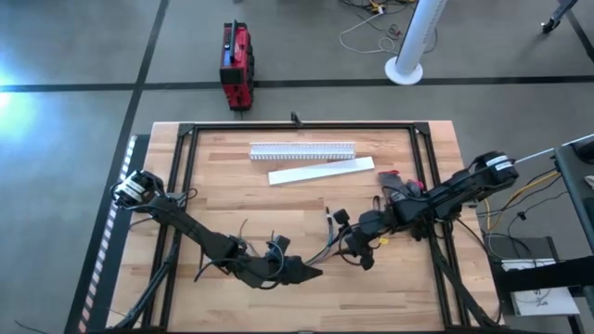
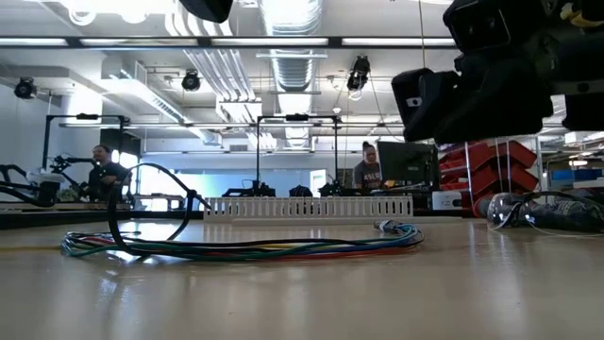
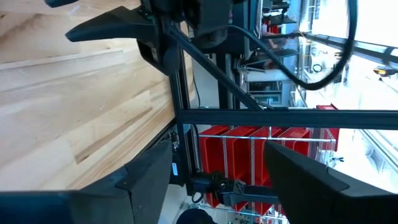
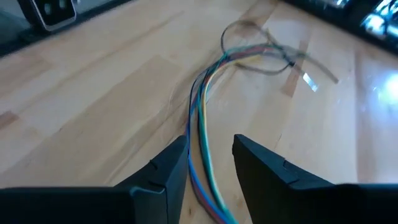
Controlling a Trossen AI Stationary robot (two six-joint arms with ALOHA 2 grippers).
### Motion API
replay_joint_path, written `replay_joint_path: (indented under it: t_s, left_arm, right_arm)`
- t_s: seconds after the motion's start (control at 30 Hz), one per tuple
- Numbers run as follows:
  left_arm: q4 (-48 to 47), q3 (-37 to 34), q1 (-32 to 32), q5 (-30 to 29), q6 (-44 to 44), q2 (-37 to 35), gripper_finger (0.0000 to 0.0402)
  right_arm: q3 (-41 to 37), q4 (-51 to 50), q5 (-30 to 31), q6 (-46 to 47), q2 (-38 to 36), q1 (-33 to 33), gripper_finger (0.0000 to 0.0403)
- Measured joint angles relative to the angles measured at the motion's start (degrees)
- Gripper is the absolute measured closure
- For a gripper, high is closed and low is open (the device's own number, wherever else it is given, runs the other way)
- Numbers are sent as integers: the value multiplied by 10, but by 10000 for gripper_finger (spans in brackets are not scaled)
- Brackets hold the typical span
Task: Ziptie cables
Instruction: Wrap the cables together using a black zip tie
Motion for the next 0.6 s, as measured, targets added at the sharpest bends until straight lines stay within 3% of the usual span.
replay_joint_path:
  t_s: [0.33,0.6]
  left_arm:
    - [-9,0,8,-12,4,0,149]
    - [-152,0,12,48,195,-1,162]
  right_arm:
    - [0,-4,0,7,-19,0,266]
    - [8,-4,0,9,-19,0,278]
